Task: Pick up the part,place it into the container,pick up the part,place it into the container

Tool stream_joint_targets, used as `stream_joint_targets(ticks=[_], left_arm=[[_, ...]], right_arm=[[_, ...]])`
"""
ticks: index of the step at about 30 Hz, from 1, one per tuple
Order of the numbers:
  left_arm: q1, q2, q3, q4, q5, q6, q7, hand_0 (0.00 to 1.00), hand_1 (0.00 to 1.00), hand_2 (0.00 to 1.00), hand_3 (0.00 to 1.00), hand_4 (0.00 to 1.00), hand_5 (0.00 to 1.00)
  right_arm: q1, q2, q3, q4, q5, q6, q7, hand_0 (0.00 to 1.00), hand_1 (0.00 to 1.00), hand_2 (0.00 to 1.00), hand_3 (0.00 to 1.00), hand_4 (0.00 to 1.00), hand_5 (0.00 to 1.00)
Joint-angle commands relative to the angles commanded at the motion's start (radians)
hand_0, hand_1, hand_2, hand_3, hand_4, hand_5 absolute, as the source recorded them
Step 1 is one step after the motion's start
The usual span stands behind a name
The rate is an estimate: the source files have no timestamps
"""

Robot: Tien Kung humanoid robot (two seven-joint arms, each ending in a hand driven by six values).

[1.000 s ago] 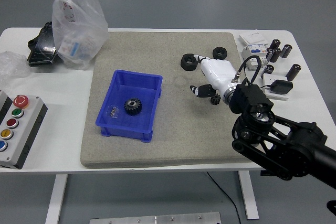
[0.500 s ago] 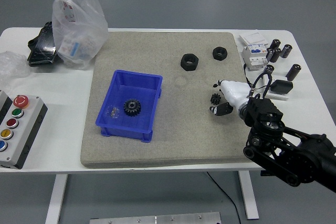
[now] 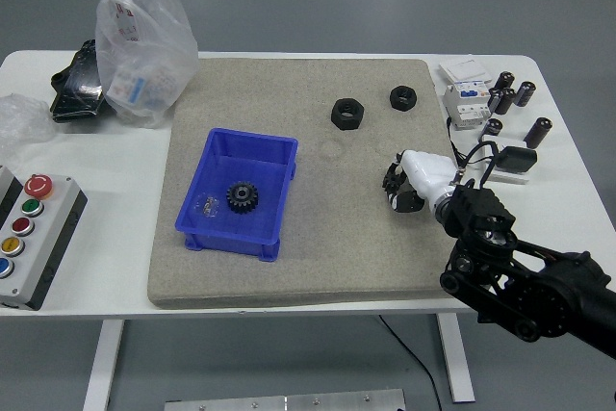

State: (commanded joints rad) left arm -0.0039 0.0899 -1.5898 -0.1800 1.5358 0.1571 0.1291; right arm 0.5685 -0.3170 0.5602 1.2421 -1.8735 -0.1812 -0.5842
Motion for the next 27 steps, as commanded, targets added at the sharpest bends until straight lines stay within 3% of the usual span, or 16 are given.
stream_joint_targets(ticks=[5, 10, 15, 19, 20, 21, 26, 27], left_arm=[[0.001, 0.000, -0.001, 0.000, -0.001, 0.001, 0.000, 0.627, 0.561, 0.555, 0.612, 0.672, 0.263], [0.003, 0.001, -0.004, 0.000, 0.002, 0.002, 0.003, 0.627, 0.562, 0.555, 0.612, 0.676, 0.267], [0.001, 0.001, -0.004, 0.000, 0.003, 0.002, 0.004, 0.627, 0.562, 0.555, 0.613, 0.680, 0.269], [-0.001, 0.001, 0.000, 0.000, 0.000, 0.001, 0.004, 0.627, 0.562, 0.555, 0.613, 0.680, 0.269], [-0.001, 0.000, 0.001, 0.000, 0.000, 0.001, 0.004, 0.627, 0.562, 0.555, 0.613, 0.680, 0.269], [-0.001, 0.000, 0.001, 0.000, -0.001, 0.001, 0.005, 0.627, 0.563, 0.555, 0.613, 0.684, 0.272], [0.004, 0.000, -0.005, 0.000, 0.005, 0.003, 0.009, 0.627, 0.563, 0.555, 0.613, 0.684, 0.272], [0.004, 0.000, -0.006, 0.000, 0.006, 0.004, 0.010, 0.627, 0.564, 0.555, 0.613, 0.686, 0.271]], right_arm=[[0.005, -0.005, -0.003, 0.013, -0.001, -0.040, 0.017, 0.361, 0.551, 0.488, 0.562, 0.594, 0.002], [0.050, -0.003, -0.037, 0.082, -0.007, -0.069, 0.017, 0.376, 0.549, 0.484, 0.552, 0.592, 0.003], [0.132, 0.039, -0.125, 0.141, 0.022, -0.116, 0.033, 0.412, 0.556, 0.495, 0.552, 0.603, 0.002], [0.176, 0.079, -0.197, 0.153, 0.086, -0.159, 0.091, 0.412, 0.556, 0.495, 0.552, 0.603, 0.002], [0.181, 0.086, -0.208, 0.154, 0.100, -0.160, 0.106, 0.412, 0.556, 0.495, 0.552, 0.603, 0.002], [0.185, 0.090, -0.218, 0.154, 0.112, -0.159, 0.119, 0.508, 0.642, 0.591, 0.609, 0.593, 0.002], [0.194, 0.103, -0.249, 0.158, 0.146, -0.116, 0.154, 0.508, 0.642, 0.591, 0.609, 0.593, 0.002], [0.194, 0.105, -0.250, 0.157, 0.149, -0.106, 0.156, 0.600, 0.725, 0.737, 0.707, 0.366, 0.210]])
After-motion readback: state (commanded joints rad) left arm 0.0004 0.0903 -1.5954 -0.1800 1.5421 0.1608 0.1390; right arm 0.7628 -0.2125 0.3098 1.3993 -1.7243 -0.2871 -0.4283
